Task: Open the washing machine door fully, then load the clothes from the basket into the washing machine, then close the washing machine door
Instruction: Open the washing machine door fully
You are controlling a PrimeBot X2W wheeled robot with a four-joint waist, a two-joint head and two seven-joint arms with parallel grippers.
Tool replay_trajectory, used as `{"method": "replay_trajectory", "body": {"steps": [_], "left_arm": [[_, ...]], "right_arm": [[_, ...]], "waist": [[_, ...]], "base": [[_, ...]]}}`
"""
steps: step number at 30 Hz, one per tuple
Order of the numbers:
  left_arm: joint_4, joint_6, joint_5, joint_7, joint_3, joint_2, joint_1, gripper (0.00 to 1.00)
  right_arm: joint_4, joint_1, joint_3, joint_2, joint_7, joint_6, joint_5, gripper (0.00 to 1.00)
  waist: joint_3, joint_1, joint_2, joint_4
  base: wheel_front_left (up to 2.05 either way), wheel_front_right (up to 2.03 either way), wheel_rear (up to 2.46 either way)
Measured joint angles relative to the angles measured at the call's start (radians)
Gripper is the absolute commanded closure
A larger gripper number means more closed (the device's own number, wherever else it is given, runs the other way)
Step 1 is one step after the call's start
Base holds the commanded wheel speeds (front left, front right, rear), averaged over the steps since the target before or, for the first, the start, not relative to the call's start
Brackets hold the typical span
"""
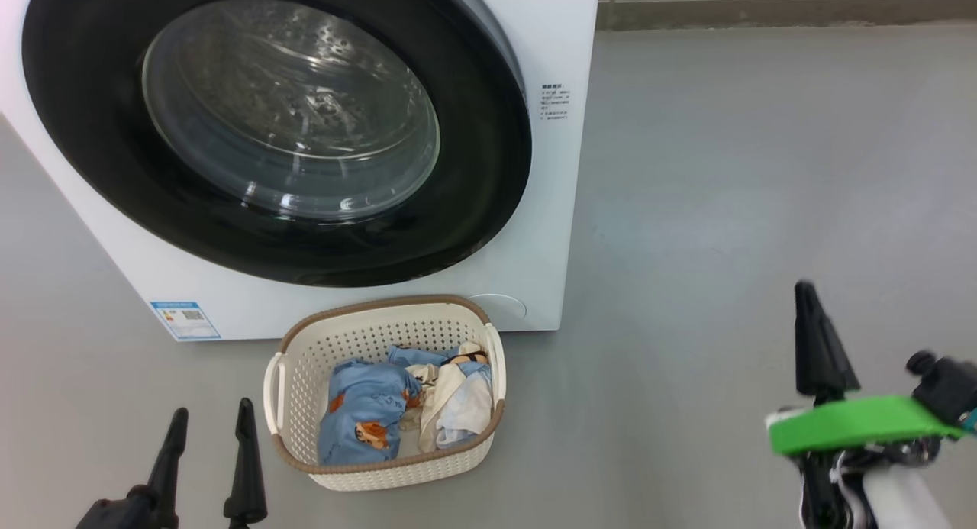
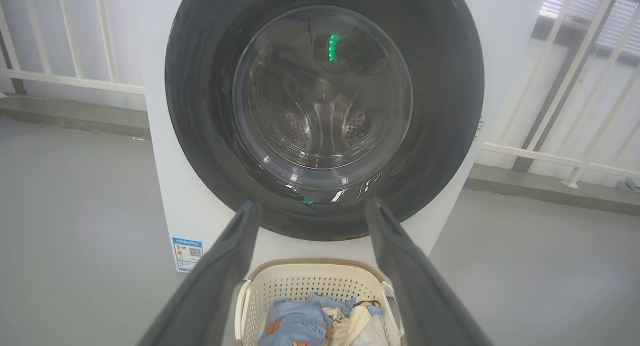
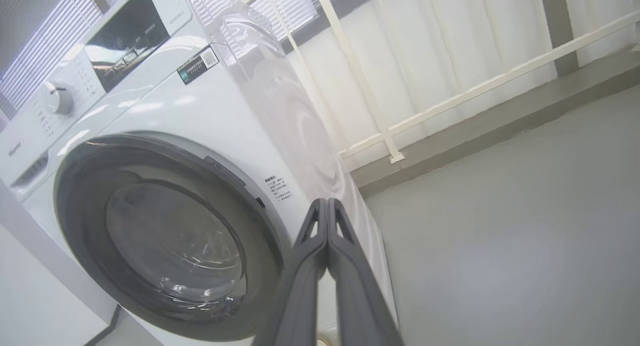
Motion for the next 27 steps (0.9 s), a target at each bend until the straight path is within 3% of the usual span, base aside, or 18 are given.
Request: {"method": "replay_trajectory", "body": {"steps": [8,13,20,27], "left_arm": [[0.001,0.0,-0.007,0.0,-0.028,-0.017,-0.002,0.0],[0.005,0.0,-0.017,-0.001,-0.056,-0.025,-0.031,0.0],[0.006,0.0,-0.031,-0.004,-0.087,-0.026,-0.089,0.0],[0.006,0.0,-0.054,-0.004,-0.123,-0.027,-0.147,0.0]], "right_arm": [[0.013,-0.17,-0.002,-0.005,-0.004,0.0,0.524,1.0],[0.022,-0.273,0.037,-0.097,-0.002,0.0,0.781,1.0],[0.022,-0.434,0.04,-0.191,0.15,0.0,1.025,1.0],[0.059,-0.544,0.042,-0.255,0.376,0.0,1.091,1.0]], "waist": [[0.014,0.0,0.0,0.025],[0.036,0.0,0.0,0.05],[0.098,0.0,0.0,0.088],[0.17,0.0001,0.0,0.132]], "base": [[0.0,0.0,0.0],[0.0,0.0,0.0],[0.0,0.0,0.0],[0.0,0.0,0.0]]}}
